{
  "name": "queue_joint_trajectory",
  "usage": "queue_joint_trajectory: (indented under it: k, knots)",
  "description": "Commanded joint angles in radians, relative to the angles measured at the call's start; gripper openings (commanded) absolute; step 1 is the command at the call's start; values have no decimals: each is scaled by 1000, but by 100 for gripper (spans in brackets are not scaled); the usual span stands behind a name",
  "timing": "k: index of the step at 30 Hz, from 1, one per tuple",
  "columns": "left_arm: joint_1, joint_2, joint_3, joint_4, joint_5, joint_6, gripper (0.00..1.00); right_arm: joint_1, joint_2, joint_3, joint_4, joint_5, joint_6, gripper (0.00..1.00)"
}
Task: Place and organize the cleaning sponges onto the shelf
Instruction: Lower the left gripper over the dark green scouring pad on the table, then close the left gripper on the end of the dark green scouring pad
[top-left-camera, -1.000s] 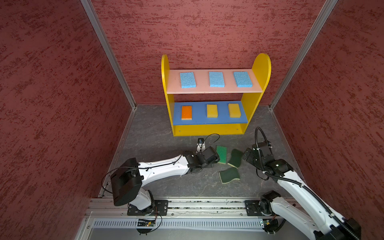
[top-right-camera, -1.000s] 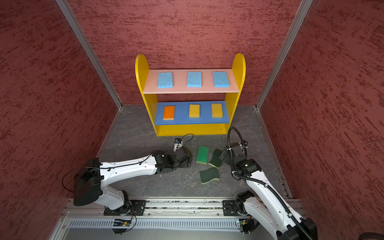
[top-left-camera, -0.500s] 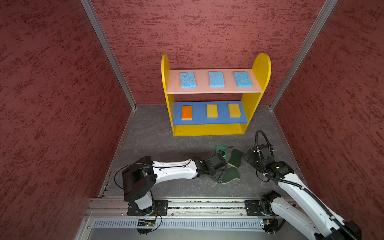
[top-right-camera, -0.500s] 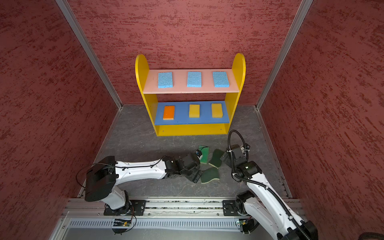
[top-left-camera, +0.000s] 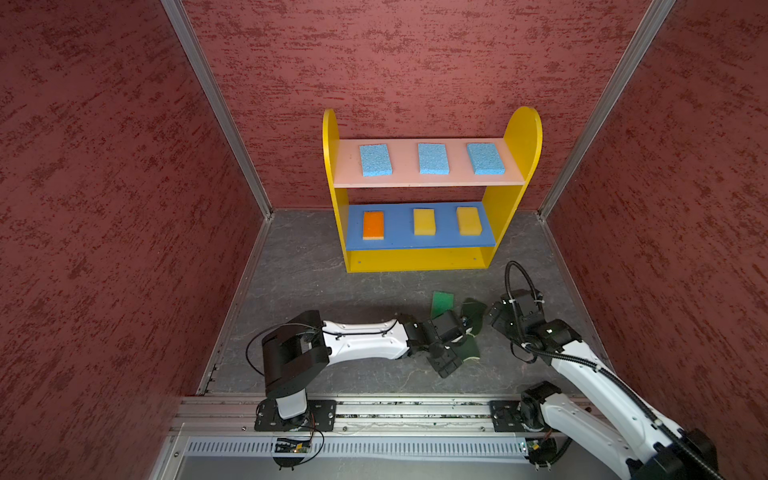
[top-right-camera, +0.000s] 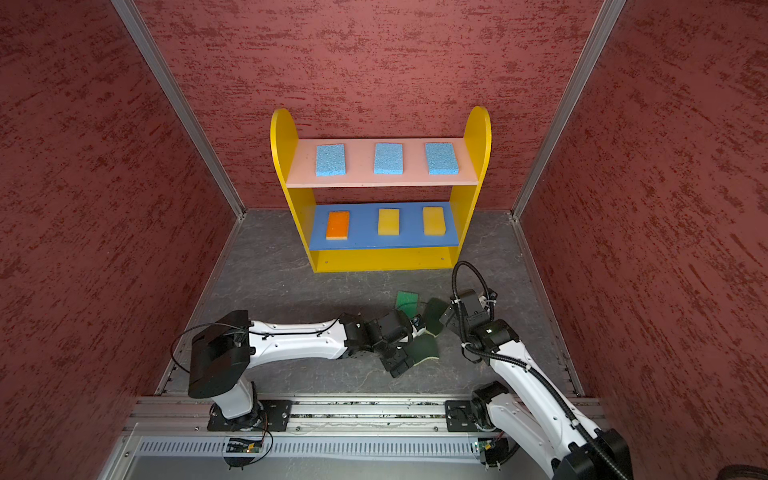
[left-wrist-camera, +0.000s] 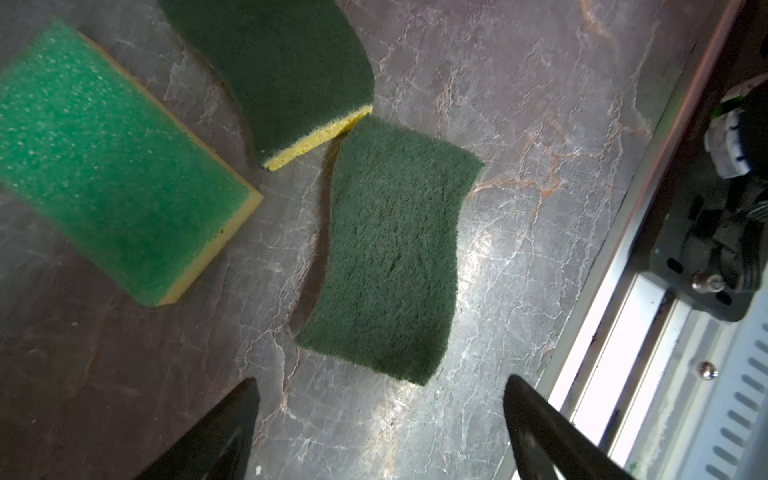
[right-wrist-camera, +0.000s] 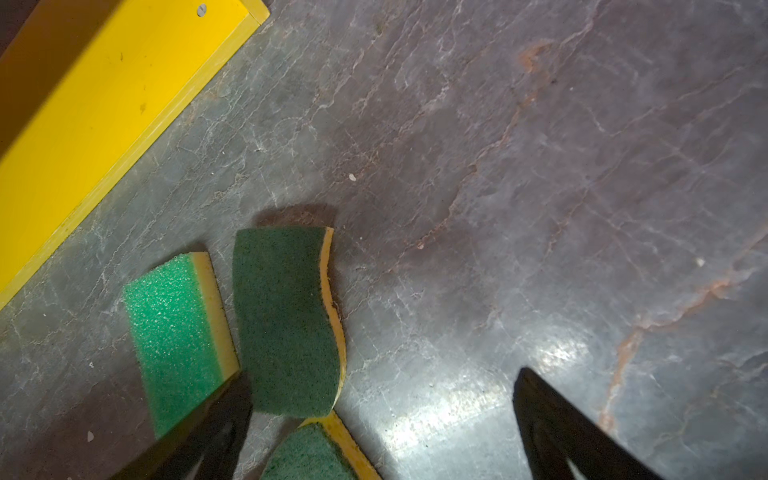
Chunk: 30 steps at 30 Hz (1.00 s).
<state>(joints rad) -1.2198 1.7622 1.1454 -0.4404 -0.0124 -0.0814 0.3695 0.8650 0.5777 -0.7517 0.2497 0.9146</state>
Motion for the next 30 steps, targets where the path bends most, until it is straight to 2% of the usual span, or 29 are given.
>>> queue_joint_trajectory:
  k: [1,23,30]
  knots:
    - [-2,24,7,-3,-3,74,93,-4,-16,4,-26,17,24,99]
    - [0,157,40,48,-37,199,93,-3,1,37,-54,40,24,99]
    - [21,167,40,58,0,212,90,-3,0,41,-55,53,22,99]
